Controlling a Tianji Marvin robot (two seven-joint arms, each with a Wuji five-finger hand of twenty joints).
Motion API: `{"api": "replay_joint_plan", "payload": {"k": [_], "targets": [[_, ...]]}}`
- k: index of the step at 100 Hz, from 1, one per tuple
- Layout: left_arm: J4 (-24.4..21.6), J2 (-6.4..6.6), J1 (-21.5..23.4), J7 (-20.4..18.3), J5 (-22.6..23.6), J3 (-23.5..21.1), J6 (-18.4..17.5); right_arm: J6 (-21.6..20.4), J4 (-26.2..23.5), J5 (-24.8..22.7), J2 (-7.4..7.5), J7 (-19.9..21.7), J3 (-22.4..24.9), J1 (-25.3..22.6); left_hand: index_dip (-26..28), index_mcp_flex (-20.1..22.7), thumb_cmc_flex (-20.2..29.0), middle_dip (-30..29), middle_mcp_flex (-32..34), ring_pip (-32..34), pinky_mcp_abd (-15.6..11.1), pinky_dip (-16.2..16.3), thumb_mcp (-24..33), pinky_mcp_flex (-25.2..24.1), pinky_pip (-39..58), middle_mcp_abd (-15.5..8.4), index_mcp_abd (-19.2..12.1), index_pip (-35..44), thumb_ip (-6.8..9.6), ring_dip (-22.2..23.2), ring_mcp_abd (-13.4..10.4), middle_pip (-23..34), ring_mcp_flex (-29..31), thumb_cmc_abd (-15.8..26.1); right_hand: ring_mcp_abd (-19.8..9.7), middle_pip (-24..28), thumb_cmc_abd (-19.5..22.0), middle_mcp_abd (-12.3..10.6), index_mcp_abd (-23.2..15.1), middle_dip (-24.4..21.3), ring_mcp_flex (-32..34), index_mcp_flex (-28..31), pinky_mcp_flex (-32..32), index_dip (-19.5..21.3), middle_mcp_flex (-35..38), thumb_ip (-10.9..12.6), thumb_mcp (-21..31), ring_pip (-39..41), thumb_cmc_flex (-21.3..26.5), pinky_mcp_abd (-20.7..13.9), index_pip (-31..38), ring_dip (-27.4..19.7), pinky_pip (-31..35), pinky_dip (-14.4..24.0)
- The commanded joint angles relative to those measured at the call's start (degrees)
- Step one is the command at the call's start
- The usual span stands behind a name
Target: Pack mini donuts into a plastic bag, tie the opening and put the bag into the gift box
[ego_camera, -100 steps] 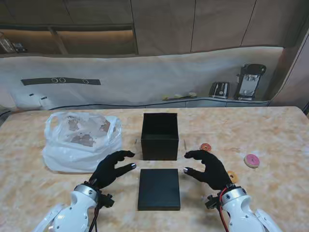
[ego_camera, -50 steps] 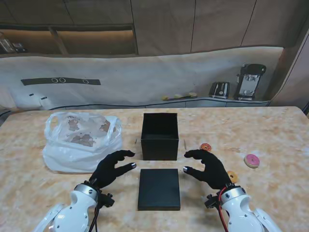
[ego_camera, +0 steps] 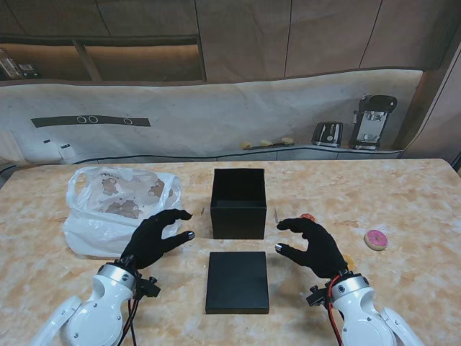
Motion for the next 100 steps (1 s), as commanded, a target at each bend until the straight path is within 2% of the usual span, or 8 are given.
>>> {"api": "replay_joint_plan", "payload": {"k": [1, 26, 52, 70, 75, 100], "targets": [[-2.2, 0.45, 0.1, -0.4, 1.1, -1.4, 0.2, -0.1, 0.6, 0.2, -0.56, 0.4, -0.4, 0.0, 1.1, -0.3, 1.6, 1.2, 1.0, 1.7, -0.3, 1.9, -0.2, 0.1, 2.3, -0.3, 0.3, 2.3, 0.29, 1.8, 0.4, 0.9, 1.2, -0.3, -1.1, 0.2, 1.0, -0.8, 0.3, -2.2, -1.2, -0.5, -0.4, -0.7, -1.6, 1.1, 0.4, -0.1, -1.1, -0.6, 0.5, -0.4, 0.6, 0.7], [-7.2, 1.2, 1.4, -2.0, 9.8, -7.7, 3.4, 0.0, 1.4, 1.3, -0.64, 0.7, -1.0, 1.0, 1.3, -0.4, 2.1, 1.9, 1.4, 3.1, 0.1, 2.8, -0.3, 0.6, 5.2, 0.4, 1.0, 2.2, 0.26, 2.8, 1.2, 1.3, 1.7, -1.0, -1.1, 0.3, 1.0, -0.8, 0.2, -2.2, -1.3, -0.3, -0.4, -0.7, -1.6, 1.1, 0.4, -0.1, -1.0, -0.6, 0.5, -0.4, 0.6, 0.7], [-9.2, 1.92, 2.3, -5.0, 17.9, -14.2, 7.7, -0.1, 1.6, 1.5, -0.56, 1.2, -0.8, 1.2, 0.7, -1.2, 1.9, 1.6, 0.3, 2.2, 0.2, 2.0, -0.5, -0.2, 4.5, 0.8, 1.3, 0.1, 0.2, 2.4, 1.5, 0.1, 0.6, -1.6, -1.0, 0.2, 1.1, -0.8, 0.3, -2.2, -1.3, -0.2, -0.4, -0.8, -1.5, 1.1, 0.3, -0.1, -1.0, -0.5, 0.5, -0.4, 0.6, 0.7], [-6.9, 2.19, -0.1, -5.3, 21.7, -16.8, 9.6, 0.0, 1.5, 1.5, -0.48, 1.6, -1.1, 1.4, -0.3, -3.2, 0.4, 0.9, -2.7, 0.0, -0.3, 0.5, -0.8, -1.8, 1.8, 1.0, 2.0, -2.9, 0.14, 1.3, 1.5, -1.3, -2.2, -1.5, -1.0, 0.2, 1.1, -0.8, 0.2, -2.2, -1.2, 0.2, -0.4, -0.8, -1.5, 1.1, 0.3, -0.1, -1.0, -0.5, 0.5, -0.4, 0.6, 0.7], [-5.6, 2.31, -1.4, -5.5, 22.5, -17.3, 10.1, 0.0, 1.5, 1.6, -0.47, 1.6, -1.2, 1.5, -0.5, -4.1, 0.1, 0.7, -4.0, -0.6, -0.7, 0.2, -0.8, -2.4, 1.1, 1.1, 2.1, -3.6, 0.12, 1.0, 0.9, -1.8, -3.3, -1.4, -1.0, 0.2, 1.1, -0.8, 0.1, -2.2, -1.2, 0.2, -0.4, -0.8, -1.5, 1.1, 0.3, -0.1, -1.0, -0.5, 0.5, -0.4, 0.6, 0.7], [1.5, 2.88, -8.6, -8.0, 24.3, -17.5, 16.7, -0.2, 1.8, 1.3, -0.36, 2.0, -1.0, 1.7, -2.2, -6.5, -1.0, -0.9, -8.1, -2.6, -1.3, -1.2, -1.0, -3.7, -1.6, 1.4, 3.8, -7.1, 0.08, -0.6, 1.0, -3.2, -6.4, -1.6, -1.0, 0.1, 1.2, -0.8, 0.1, -2.2, -1.2, 0.4, -0.4, -0.8, -1.5, 1.1, 0.2, -0.1, -1.0, -0.5, 0.4, -0.4, 0.6, 0.7]]}}
